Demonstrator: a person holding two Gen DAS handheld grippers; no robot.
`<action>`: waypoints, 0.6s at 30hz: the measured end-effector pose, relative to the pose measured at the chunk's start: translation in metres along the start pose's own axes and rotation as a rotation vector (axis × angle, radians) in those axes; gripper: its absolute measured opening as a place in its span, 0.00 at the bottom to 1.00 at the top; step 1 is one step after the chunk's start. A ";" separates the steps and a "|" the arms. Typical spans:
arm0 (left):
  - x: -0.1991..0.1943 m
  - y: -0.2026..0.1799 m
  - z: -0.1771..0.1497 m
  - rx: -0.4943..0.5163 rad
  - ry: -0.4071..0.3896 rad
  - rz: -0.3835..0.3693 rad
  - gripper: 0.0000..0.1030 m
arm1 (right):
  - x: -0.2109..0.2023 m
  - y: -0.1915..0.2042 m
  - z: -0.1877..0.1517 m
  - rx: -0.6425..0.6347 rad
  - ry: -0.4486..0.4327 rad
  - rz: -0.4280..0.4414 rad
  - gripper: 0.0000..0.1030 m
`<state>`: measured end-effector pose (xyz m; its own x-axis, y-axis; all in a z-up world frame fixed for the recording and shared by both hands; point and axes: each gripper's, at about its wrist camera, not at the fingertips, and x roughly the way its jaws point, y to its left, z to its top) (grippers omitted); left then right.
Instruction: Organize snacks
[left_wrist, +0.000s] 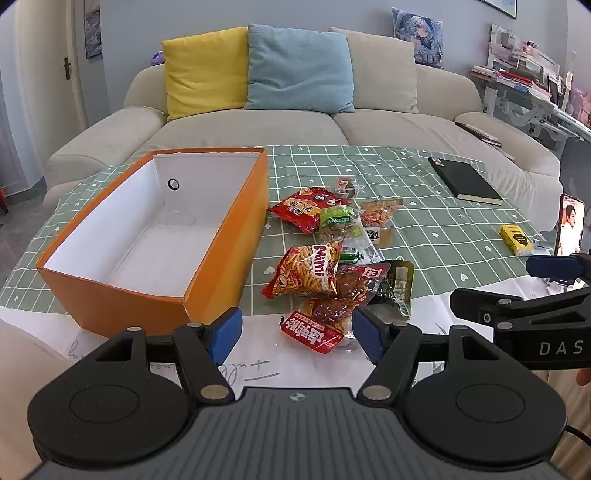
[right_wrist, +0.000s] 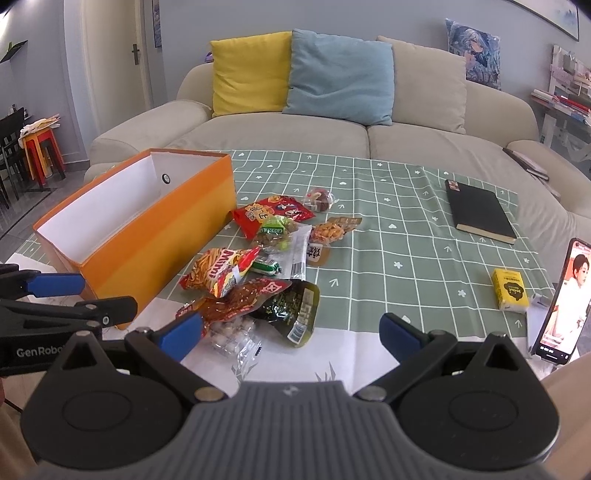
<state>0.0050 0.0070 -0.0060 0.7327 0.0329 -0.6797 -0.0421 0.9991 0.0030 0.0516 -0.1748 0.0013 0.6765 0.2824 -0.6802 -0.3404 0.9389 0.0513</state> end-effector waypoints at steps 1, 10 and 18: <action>0.000 0.000 0.000 -0.001 0.001 0.000 0.78 | 0.000 0.000 0.000 0.000 0.000 0.000 0.96; 0.001 0.002 -0.001 -0.013 0.013 0.003 0.78 | 0.000 0.000 -0.001 0.001 0.004 -0.012 0.96; 0.002 0.004 0.000 -0.018 0.022 0.005 0.78 | 0.001 0.000 -0.001 0.001 0.008 -0.015 0.96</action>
<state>0.0062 0.0110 -0.0074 0.7176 0.0375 -0.6954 -0.0581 0.9983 -0.0062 0.0516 -0.1746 0.0000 0.6764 0.2672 -0.6864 -0.3298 0.9431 0.0421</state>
